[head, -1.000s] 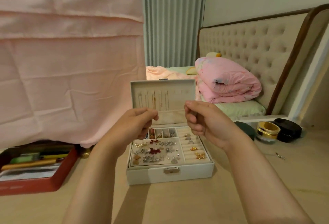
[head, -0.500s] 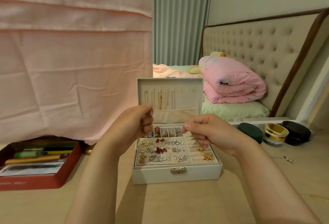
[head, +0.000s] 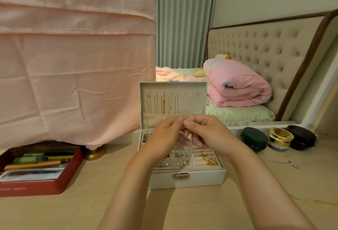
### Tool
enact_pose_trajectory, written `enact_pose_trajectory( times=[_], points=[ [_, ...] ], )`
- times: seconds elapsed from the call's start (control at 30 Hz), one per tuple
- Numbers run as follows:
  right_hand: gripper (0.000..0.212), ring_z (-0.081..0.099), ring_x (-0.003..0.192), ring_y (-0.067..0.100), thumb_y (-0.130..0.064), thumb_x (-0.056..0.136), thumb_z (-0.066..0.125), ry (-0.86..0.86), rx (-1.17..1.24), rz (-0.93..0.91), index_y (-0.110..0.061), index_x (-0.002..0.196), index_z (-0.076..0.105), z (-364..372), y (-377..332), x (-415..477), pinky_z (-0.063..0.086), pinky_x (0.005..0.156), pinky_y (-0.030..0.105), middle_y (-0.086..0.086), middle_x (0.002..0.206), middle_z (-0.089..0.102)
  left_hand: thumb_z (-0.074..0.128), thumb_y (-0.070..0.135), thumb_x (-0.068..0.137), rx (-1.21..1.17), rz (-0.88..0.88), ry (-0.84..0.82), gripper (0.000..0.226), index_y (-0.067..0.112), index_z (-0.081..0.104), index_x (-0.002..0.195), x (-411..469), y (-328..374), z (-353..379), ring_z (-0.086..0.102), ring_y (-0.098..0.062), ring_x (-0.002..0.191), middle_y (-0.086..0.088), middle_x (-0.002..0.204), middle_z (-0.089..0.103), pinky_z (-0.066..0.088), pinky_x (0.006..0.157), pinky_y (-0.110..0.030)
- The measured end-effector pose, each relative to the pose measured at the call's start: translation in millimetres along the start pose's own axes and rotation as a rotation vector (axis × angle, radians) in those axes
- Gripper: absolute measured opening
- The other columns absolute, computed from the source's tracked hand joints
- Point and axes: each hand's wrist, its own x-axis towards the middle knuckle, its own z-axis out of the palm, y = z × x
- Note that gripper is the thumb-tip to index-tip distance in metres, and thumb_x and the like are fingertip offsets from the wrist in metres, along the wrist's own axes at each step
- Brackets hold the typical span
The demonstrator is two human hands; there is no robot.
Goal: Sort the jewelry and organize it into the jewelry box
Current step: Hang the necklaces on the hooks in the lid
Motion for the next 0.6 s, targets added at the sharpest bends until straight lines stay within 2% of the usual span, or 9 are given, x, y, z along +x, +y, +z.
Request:
enact_pose_trajectory(
  times=[0.1, 0.17, 0.23, 0.33, 0.43, 0.53, 0.6],
  points=[
    [0.018, 0.040, 0.048, 0.012, -0.015, 0.100, 0.060, 0.030, 0.022, 0.007, -0.018, 0.094, 0.077, -2, 2, 4, 0.030, 0.047, 0.024, -0.001, 0.066, 0.063, 0.045, 0.045, 0.103, 0.003, -0.119, -0.086, 0.036, 0.022, 0.071, 0.096, -2, 3, -13, 0.054, -0.015, 0.055, 0.001, 0.070, 0.064, 0.051, 0.063, -0.033],
    [0.016, 0.043, 0.052, 0.010, -0.015, 0.096, 0.066, 0.056, -0.052, 0.018, -0.024, 0.101, 0.079, -5, 6, 8, 0.034, 0.050, 0.023, -0.005, 0.065, 0.062, 0.054, 0.047, 0.098, 0.140, -0.149, -0.108, 0.034, 0.021, 0.075, 0.091, -1, 2, -24, 0.048, -0.013, 0.055, 0.003, 0.066, 0.058, 0.048, 0.063, -0.028],
    [0.014, 0.052, 0.055, 0.001, -0.018, 0.093, 0.071, 0.057, -0.175, 0.007, -0.025, 0.101, 0.080, -13, 7, 13, 0.042, 0.057, 0.015, -0.015, 0.063, 0.063, 0.062, 0.045, 0.093, 0.264, -0.124, -0.102, 0.028, 0.024, 0.076, 0.082, 7, 5, -33, 0.048, -0.012, 0.059, 0.008, 0.062, 0.055, 0.048, 0.065, -0.029],
    [0.010, 0.060, 0.063, -0.006, -0.021, 0.091, 0.074, 0.041, -0.295, 0.003, -0.021, 0.098, 0.081, -25, 4, 25, 0.045, 0.065, 0.010, -0.016, 0.068, 0.071, 0.066, 0.041, 0.091, 0.329, -0.090, -0.086, 0.021, 0.025, 0.075, 0.081, 24, 14, -40, 0.049, -0.012, 0.057, 0.007, 0.063, 0.057, 0.047, 0.063, -0.029],
    [0.011, 0.046, 0.048, -0.001, -0.021, 0.090, 0.075, 0.080, -0.275, 0.019, -0.012, 0.090, 0.079, -36, 0, 39, 0.039, 0.052, 0.013, -0.015, 0.053, 0.055, 0.067, 0.036, 0.092, 0.339, -0.022, -0.002, 0.019, 0.020, 0.074, 0.085, 49, 21, -38, 0.048, -0.008, 0.052, 0.003, 0.065, 0.055, 0.047, 0.063, -0.029],
    [0.011, 0.041, 0.044, 0.007, -0.020, 0.091, 0.074, 0.186, -0.218, 0.036, -0.012, 0.084, 0.076, -43, -3, 57, 0.035, 0.042, 0.017, -0.008, 0.055, 0.053, 0.068, 0.034, 0.091, 0.360, 0.051, 0.109, 0.024, 0.012, 0.072, 0.083, 74, 20, -33, 0.045, -0.002, 0.046, 0.008, 0.060, 0.054, 0.045, 0.062, -0.028],
    [0.009, 0.041, 0.042, 0.009, -0.020, 0.093, 0.072, 0.263, -0.166, 0.043, -0.016, 0.084, 0.074, -45, -4, 71, 0.034, 0.040, 0.020, -0.004, 0.060, 0.055, 0.068, 0.035, 0.090, 0.385, 0.087, 0.188, 0.027, 0.010, 0.071, 0.081, 89, 15, -31, 0.050, -0.005, 0.054, 0.007, 0.062, 0.056, 0.046, 0.066, -0.029]
  ],
)
